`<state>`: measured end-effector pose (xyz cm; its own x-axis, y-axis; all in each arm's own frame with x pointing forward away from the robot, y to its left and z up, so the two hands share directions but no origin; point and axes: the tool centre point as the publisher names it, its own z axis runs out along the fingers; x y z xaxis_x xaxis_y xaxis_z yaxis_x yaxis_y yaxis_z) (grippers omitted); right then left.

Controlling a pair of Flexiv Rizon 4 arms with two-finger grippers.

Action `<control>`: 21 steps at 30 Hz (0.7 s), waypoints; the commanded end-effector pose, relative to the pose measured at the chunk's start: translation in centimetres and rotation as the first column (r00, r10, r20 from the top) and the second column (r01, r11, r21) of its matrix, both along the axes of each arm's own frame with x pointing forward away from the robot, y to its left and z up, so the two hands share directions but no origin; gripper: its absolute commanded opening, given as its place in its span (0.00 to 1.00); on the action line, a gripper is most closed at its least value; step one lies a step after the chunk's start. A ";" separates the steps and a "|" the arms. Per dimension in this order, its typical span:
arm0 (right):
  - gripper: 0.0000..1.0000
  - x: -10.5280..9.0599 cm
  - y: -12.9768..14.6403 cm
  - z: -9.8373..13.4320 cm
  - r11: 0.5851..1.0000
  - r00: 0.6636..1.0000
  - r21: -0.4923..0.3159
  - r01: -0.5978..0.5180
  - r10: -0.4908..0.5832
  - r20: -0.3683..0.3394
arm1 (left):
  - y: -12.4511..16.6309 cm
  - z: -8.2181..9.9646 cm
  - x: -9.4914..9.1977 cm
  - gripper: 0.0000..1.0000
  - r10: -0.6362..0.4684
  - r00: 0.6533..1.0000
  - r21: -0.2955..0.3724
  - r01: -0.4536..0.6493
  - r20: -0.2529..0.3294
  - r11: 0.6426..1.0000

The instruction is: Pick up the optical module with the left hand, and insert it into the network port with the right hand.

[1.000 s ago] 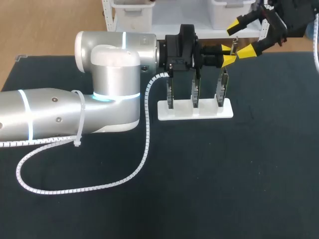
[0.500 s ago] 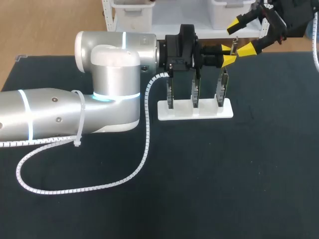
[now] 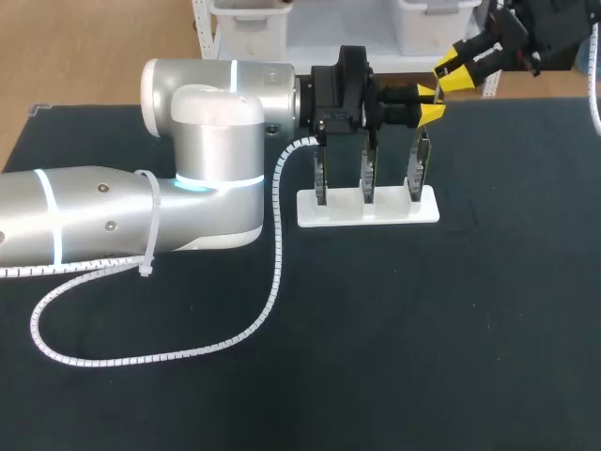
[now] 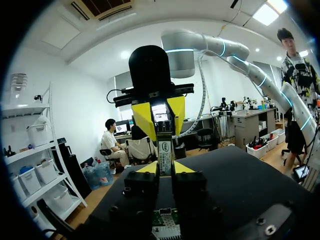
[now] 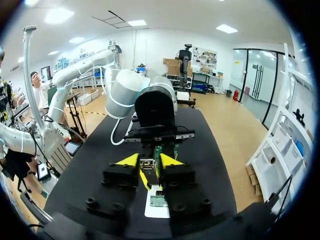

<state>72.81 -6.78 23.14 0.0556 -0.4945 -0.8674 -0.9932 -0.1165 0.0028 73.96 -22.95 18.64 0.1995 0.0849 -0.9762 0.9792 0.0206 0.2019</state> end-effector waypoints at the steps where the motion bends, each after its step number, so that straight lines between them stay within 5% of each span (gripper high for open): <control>1: 0.00 0.1 0.0 -0.1 1.000 1.000 0.001 -0.002 0.002 -0.001 | 0.0 -0.1 0.0 0.00 0.002 1.000 -0.002 -0.002 0.002 1.000; 8: 0.00 0.1 0.0 -0.1 1.000 1.000 0.001 -0.002 0.002 -0.001 | 0.0 -0.1 0.0 0.00 0.002 1.000 -0.002 -0.002 0.002 1.000; 9: 0.00 0.1 0.0 -0.1 1.000 1.000 0.001 -0.002 0.002 -0.001 | 0.0 -0.1 0.0 0.18 0.002 1.000 -0.002 -0.002 0.002 1.000; 11: 0.00 0.1 0.0 -0.1 1.000 1.000 0.001 -0.002 0.002 -0.001 | 0.0 -0.1 0.0 1.00 0.002 1.000 -0.002 -0.002 0.002 1.000; 21: 0.00 0.1 0.0 -0.1 1.000 1.000 0.001 -0.002 0.002 -0.001 | 0.0 -0.1 0.0 1.00 0.002 1.000 -0.002 -0.002 0.002 1.000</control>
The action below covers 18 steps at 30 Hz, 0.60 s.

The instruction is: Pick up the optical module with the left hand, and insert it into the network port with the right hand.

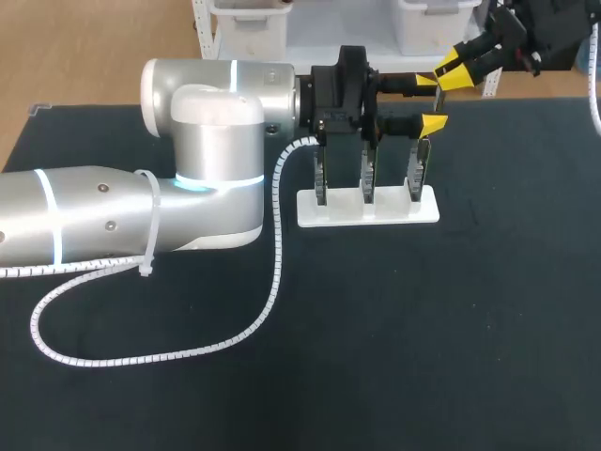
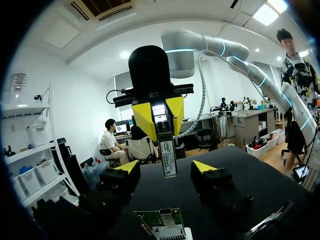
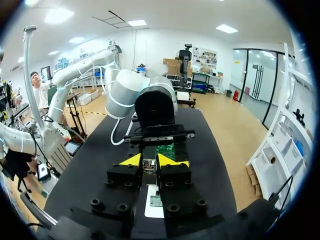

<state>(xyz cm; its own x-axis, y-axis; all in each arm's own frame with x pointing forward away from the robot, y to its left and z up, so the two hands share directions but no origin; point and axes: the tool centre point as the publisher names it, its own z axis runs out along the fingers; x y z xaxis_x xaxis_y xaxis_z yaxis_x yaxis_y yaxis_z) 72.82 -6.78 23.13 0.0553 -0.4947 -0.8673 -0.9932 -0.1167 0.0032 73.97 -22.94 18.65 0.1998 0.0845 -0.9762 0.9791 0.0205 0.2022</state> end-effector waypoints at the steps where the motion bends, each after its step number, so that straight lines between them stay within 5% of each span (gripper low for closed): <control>1: 0.00 0.1 0.0 0.0 1.000 1.000 0.001 -0.002 0.002 -0.001 | 0.0 -0.1 0.0 1.00 0.002 1.000 -0.002 -0.002 0.001 1.000; 8: 0.00 0.1 0.0 0.0 1.000 1.000 0.001 -0.002 0.002 -0.001 | 0.0 -0.1 0.0 1.00 0.002 1.000 -0.002 -0.002 0.001 1.000; 18: 0.00 0.1 0.0 0.0 1.000 1.000 0.001 -0.002 0.002 -0.001 | 2.5 1.1 -0.1 1.00 0.023 0.994 0.220 0.002 -0.109 0.976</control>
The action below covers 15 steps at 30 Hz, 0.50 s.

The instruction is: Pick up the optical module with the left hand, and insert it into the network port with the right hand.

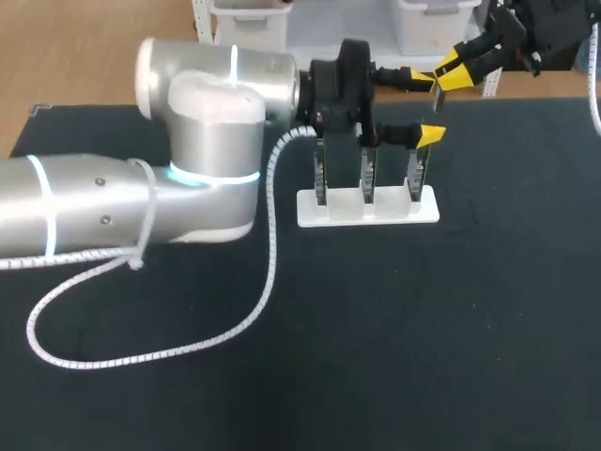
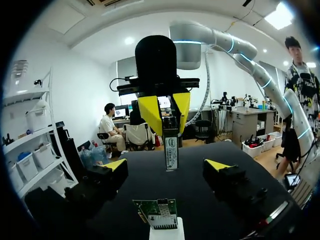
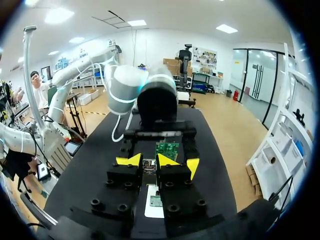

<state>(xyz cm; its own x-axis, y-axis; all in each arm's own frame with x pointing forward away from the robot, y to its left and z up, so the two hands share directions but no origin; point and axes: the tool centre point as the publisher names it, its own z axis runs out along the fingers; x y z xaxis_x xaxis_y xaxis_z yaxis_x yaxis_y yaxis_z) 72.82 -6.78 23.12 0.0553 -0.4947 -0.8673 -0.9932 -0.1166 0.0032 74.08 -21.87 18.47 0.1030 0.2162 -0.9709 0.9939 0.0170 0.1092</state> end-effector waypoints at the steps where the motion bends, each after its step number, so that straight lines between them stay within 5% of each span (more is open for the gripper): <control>1: 0.00 0.1 0.0 0.0 1.000 1.000 0.001 -0.002 0.002 -0.001 | 1.7 1.4 -0.4 1.00 -0.005 1.000 0.106 0.008 -0.022 0.994; 15: 0.00 0.1 0.0 0.0 1.000 1.000 0.001 -0.002 0.002 -0.001 | 4.8 0.6 -2.0 1.00 0.049 0.997 0.186 -0.039 -0.053 0.982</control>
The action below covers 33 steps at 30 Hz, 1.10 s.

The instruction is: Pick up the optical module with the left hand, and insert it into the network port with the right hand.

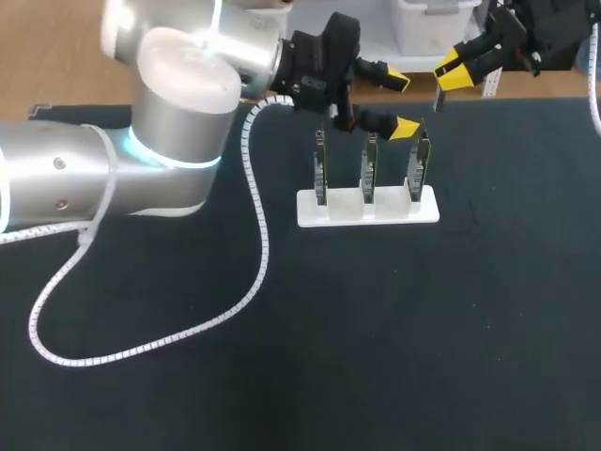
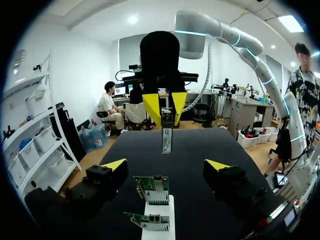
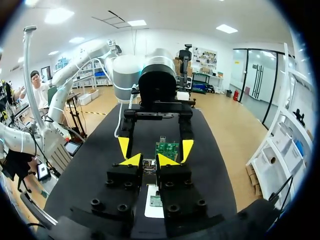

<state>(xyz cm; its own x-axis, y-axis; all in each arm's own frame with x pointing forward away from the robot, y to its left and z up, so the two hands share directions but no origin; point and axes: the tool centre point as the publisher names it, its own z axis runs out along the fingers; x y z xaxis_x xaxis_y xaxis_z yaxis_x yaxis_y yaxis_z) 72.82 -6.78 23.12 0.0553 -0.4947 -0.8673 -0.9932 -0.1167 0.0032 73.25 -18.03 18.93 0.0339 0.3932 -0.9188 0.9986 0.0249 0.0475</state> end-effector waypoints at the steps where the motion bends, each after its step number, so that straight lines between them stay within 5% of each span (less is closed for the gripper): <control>1: 0.00 0.1 0.0 0.0 1.000 1.000 0.001 -0.002 0.002 -0.001 | 1.2 0.2 -1.2 1.00 0.024 1.000 0.003 -0.024 0.013 1.000; 17: 0.00 0.0 0.1 -0.4 1.000 1.000 -0.003 0.020 -0.020 -0.014 | 1.9 0.9 -0.8 1.00 0.024 0.999 0.024 -0.025 0.026 0.999; 33: 0.00 0.0 0.6 -4.6 0.997 0.994 -0.065 0.049 -0.055 -0.093 | 1.9 0.9 -0.8 1.00 0.024 0.999 0.024 -0.025 0.026 0.999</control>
<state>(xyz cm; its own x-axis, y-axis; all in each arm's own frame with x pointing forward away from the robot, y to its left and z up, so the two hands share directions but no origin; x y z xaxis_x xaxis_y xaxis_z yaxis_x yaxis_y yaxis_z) 72.40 -6.45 18.90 -0.0511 -0.5484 -0.8347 -0.9939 -0.0539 0.0962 72.35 -16.01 19.81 0.0496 0.4115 -0.9101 0.9959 0.0488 0.0763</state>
